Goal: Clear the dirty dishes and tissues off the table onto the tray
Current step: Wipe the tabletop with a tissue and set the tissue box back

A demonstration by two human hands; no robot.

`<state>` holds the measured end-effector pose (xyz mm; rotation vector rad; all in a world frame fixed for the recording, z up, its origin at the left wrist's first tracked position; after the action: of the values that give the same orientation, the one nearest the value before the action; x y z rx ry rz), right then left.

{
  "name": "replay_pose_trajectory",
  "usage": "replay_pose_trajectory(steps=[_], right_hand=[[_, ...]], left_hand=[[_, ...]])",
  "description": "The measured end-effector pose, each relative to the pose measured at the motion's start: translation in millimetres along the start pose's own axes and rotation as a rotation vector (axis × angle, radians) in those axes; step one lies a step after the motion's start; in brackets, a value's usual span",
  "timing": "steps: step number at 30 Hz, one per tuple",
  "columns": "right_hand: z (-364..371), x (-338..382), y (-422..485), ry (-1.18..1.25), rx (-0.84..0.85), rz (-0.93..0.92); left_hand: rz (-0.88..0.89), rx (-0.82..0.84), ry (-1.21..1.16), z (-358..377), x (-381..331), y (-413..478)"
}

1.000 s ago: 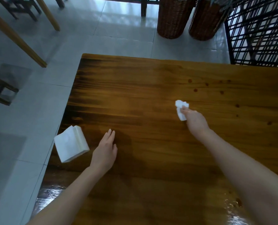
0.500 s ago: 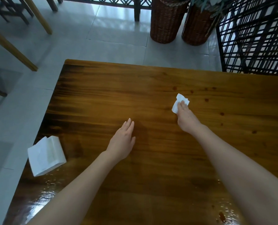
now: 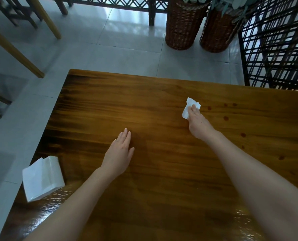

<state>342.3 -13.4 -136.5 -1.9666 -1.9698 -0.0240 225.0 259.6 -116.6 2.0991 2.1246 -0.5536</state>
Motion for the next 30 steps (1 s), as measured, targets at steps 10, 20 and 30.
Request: replay_pose_trajectory(steps=[10,20,30], right_hand=[[3,26,29,0.049,-0.035,-0.009],[19,87,54,0.040,-0.042,-0.096],[52,231,66,0.015,0.002,-0.353]], left_hand=[[-0.090,0.014,-0.009,-12,44,-8],[-0.058,0.081,0.002,-16,65,-5],[-0.007,0.185,-0.073,-21,81,7]])
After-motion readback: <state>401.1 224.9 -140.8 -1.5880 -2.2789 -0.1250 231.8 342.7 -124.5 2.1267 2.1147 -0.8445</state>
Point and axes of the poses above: each hand's wrist, its own y-axis towards the middle knuckle, its own z-axis out of the palm, x = y × z, the point moved 3 cm from there along y, towards the middle knuckle, and after that the axes turned 9 degrees about -x, right-handed, at the moved point
